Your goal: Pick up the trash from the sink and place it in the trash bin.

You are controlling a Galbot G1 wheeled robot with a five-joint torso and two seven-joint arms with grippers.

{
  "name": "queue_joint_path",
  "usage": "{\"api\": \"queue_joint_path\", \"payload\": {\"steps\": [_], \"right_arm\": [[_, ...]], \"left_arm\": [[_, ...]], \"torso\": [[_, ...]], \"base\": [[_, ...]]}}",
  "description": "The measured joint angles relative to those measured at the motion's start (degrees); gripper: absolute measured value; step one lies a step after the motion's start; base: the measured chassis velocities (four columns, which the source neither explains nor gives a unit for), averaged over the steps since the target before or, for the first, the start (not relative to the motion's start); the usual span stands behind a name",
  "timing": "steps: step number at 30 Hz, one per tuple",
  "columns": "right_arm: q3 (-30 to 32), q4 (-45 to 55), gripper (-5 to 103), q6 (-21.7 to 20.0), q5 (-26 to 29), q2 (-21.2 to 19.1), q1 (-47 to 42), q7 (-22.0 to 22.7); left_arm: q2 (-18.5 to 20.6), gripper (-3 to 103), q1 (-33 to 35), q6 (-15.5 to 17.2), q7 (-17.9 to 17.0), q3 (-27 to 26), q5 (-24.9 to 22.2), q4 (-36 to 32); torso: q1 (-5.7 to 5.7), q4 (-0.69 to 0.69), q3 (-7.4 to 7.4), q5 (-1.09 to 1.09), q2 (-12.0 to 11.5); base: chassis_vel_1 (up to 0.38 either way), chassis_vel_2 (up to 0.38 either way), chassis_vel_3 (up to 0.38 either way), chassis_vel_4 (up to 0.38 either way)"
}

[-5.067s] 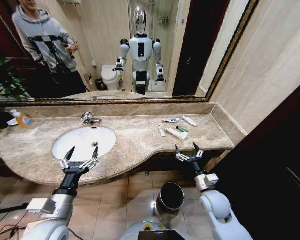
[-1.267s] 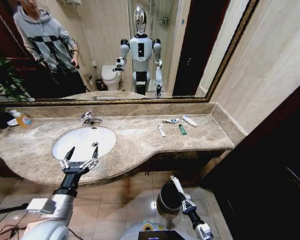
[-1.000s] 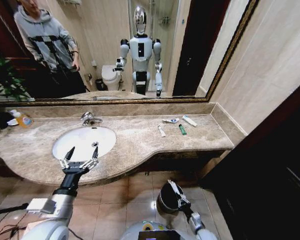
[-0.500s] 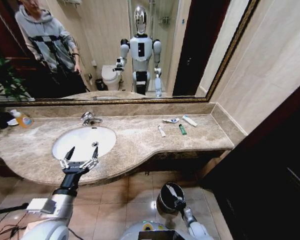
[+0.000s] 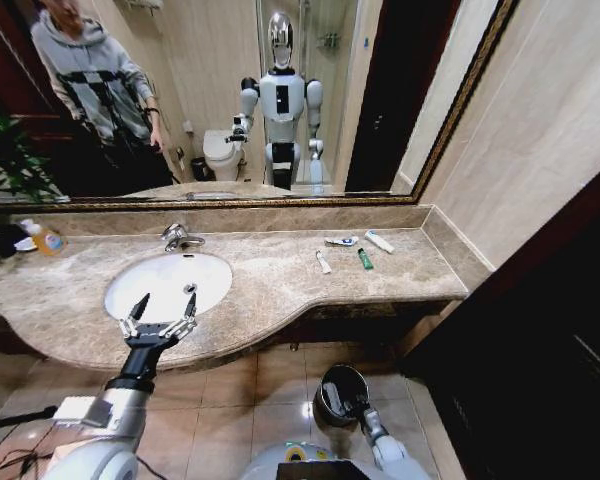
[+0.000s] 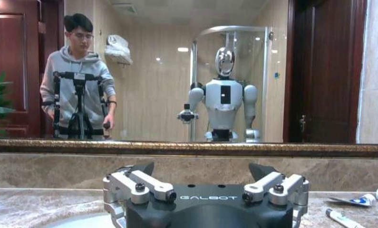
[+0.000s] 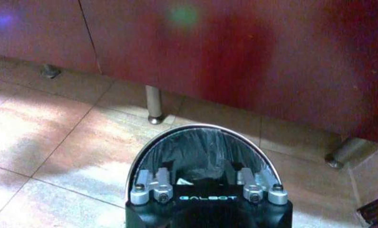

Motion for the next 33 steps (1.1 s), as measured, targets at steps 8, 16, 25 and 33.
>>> {"api": "queue_joint_path", "payload": {"steps": [8,16,25,33], "right_arm": [[-0.09,3.98,82,0.27,0.18,0.25,-2.46,0.3],[0.09,6.1,99,0.23,0.08,0.54,-4.01,0.83],[0.04,22.47,99,0.38,2.63,-1.17,-12.56,1.42],[1.09,54.8,100,-3.38,12.75,-5.03,-24.63,1.0]], "left_arm": [[0.0,100,0.0,0.0,0.0,0.0,0.0,0.0],[0.0,100,0.0,0.0,0.0,0.0,0.0,0.0],[0.0,100,0.0,0.0,0.0,0.0,0.0,0.0],[0.0,100,0.0,0.0,0.0,0.0,0.0,0.0]], "torso": [[0.0,0.0,0.0,0.0,0.0],[0.0,0.0,0.0,0.0,0.0],[0.0,-0.01,0.0,0.01,0.0],[-0.01,-0.01,-0.01,-0.01,0.0]], "base": [[0.0,0.0,0.0,0.0],[0.0,0.0,0.0,0.0],[0.0,0.0,0.0,0.0],[0.0,0.0,0.0,0.0]]}}
